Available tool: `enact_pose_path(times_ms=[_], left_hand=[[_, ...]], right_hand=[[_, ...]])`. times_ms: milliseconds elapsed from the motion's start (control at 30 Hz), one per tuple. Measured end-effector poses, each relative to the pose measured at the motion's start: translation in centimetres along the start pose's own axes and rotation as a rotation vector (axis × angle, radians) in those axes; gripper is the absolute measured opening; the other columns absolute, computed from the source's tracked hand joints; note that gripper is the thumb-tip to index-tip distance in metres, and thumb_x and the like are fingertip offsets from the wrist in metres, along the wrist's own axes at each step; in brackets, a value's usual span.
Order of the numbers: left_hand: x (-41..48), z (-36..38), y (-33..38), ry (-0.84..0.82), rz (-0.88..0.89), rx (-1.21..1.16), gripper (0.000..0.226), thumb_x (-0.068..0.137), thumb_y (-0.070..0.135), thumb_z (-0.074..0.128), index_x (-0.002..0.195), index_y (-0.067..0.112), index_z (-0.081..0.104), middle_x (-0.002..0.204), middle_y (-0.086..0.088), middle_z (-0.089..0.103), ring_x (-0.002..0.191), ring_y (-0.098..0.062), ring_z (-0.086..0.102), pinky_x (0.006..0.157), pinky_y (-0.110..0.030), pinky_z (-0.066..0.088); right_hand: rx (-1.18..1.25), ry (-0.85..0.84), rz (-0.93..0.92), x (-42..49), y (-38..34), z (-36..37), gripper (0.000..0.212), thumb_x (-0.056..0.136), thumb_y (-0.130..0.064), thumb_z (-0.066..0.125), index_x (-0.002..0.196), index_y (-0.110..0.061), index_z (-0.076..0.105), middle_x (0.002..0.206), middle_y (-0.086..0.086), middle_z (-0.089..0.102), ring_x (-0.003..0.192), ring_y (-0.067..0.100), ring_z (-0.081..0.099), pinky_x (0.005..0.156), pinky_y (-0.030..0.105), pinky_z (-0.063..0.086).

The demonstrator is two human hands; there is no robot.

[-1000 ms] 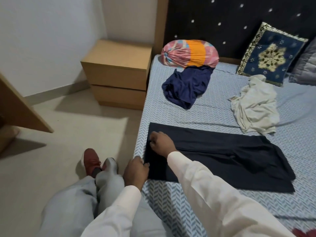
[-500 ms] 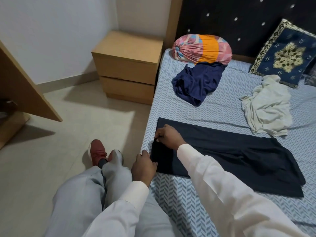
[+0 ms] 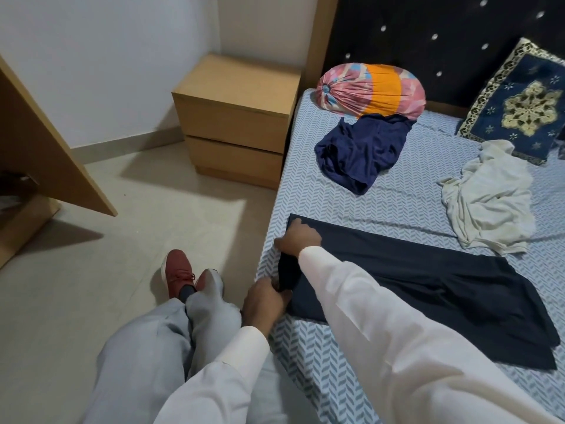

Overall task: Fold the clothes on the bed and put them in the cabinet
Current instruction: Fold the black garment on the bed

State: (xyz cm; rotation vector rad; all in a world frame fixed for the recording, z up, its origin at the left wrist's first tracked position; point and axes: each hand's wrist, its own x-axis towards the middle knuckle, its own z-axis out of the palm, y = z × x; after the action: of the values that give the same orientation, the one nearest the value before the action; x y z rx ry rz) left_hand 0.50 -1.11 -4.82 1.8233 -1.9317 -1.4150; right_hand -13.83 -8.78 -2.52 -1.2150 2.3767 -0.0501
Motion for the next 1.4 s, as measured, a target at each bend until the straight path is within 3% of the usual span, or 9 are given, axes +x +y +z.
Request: enact_pose_path(times_ms=[167,300,400,467,633,900,1133,1300,1400], left_hand=[[0.5,0.2,0.7,-0.016,0.054,-0.087,0.02,0.088,0.032,0.062,0.097,0.015,0.066,0.099,-0.005,0.07,0.083,-0.019,0.055,0.073,-0.025,0.04],[-0.2,0.5,1.8,0.038,0.105,-0.142,0.013,0.091,0.03,0.06,0.098,0.02,0.065,0.09,0.005,0.064,0.083,-0.016,0.056,0.073,-0.023,0.039],[-1.2,1.5,2.2,0.091,0.144,-0.181,0.024,0.083,0.026,0.067,0.106,0.026,0.065,0.093,0.008,0.069,0.088,-0.016,0.063,0.076,-0.027,0.048],[-1.9,2.7,2.7,0.126,0.203,-0.125,0.027,0.08,0.026,0.069,0.106,0.027,0.064,0.083,0.006,0.065,0.081,-0.017,0.063,0.072,-0.026,0.048],[-3.3,5.9,3.8,0.082,0.34,0.031,0.03,0.085,0.03,0.065,0.114,0.025,0.058,0.088,0.004,0.06,0.081,-0.015,0.059,0.073,-0.032,0.052],[-2.4,7.5,3.5,0.038,0.449,0.254,0.038,0.092,0.031,0.057,0.128,0.023,0.049,0.115,0.0,0.058,0.1,-0.02,0.059,0.083,-0.035,0.051],[-2.0,8.6,3.6,-0.074,0.522,0.292,0.051,0.093,0.033,0.058,0.141,0.019,0.044,0.116,-0.004,0.056,0.104,-0.022,0.057,0.085,-0.034,0.048],[-1.8,8.7,3.5,-0.153,0.531,0.268,0.059,0.092,0.037,0.061,0.144,0.019,0.042,0.111,-0.002,0.055,0.101,-0.018,0.056,0.083,-0.031,0.047],[-2.2,8.6,3.5,-0.154,0.544,0.19,0.061,0.09,0.046,0.06,0.144,0.022,0.043,0.111,0.001,0.055,0.099,-0.014,0.055,0.082,-0.027,0.047]], right_hand=[[-0.059,0.011,0.106,0.9,-2.7,0.8,0.071,0.077,-0.037,0.072,0.133,-0.007,0.038,0.127,0.012,0.053,0.113,0.027,0.059,0.078,0.032,0.051],[0.031,0.03,0.106,1.7,-1.9,0.1,0.055,0.08,-0.026,0.067,0.128,-0.008,0.045,0.117,0.01,0.062,0.105,0.029,0.064,0.073,0.033,0.05],[0.493,-0.089,0.162,2.1,1.2,-1.5,0.039,0.083,-0.03,0.061,0.111,-0.003,0.057,0.097,0.013,0.062,0.088,0.031,0.064,0.07,0.033,0.047],[0.872,-0.197,0.241,1.6,4.0,-2.6,0.014,0.081,-0.016,0.062,0.09,-0.005,0.059,0.074,0.011,0.055,0.063,0.025,0.056,0.059,0.029,0.044],[1.072,-0.186,0.265,0.8,10.0,-3.3,0.021,0.083,-0.001,0.063,0.075,-0.017,0.053,0.072,0.003,0.05,0.065,0.013,0.048,0.053,0.023,0.044],[0.919,-0.11,0.213,0.8,12.8,-2.1,0.041,0.083,0.005,0.068,0.063,-0.016,0.038,0.062,0.006,0.043,0.055,0.017,0.049,0.053,0.029,0.05],[0.755,-0.007,0.201,1.8,13.4,-1.9,0.031,0.078,-0.004,0.075,0.066,-0.017,0.049,0.073,0.006,0.055,0.069,0.019,0.059,0.057,0.031,0.056],[0.739,0.0,0.23,1.7,14.0,-2.0,0.028,0.076,-0.008,0.079,0.074,-0.016,0.053,0.083,0.008,0.061,0.075,0.02,0.062,0.06,0.033,0.059],[0.604,0.112,0.219,1.0,14.1,-2.1,0.027,0.077,-0.022,0.078,0.092,-0.016,0.057,0.091,0.004,0.063,0.084,0.023,0.065,0.077,0.041,0.059]])
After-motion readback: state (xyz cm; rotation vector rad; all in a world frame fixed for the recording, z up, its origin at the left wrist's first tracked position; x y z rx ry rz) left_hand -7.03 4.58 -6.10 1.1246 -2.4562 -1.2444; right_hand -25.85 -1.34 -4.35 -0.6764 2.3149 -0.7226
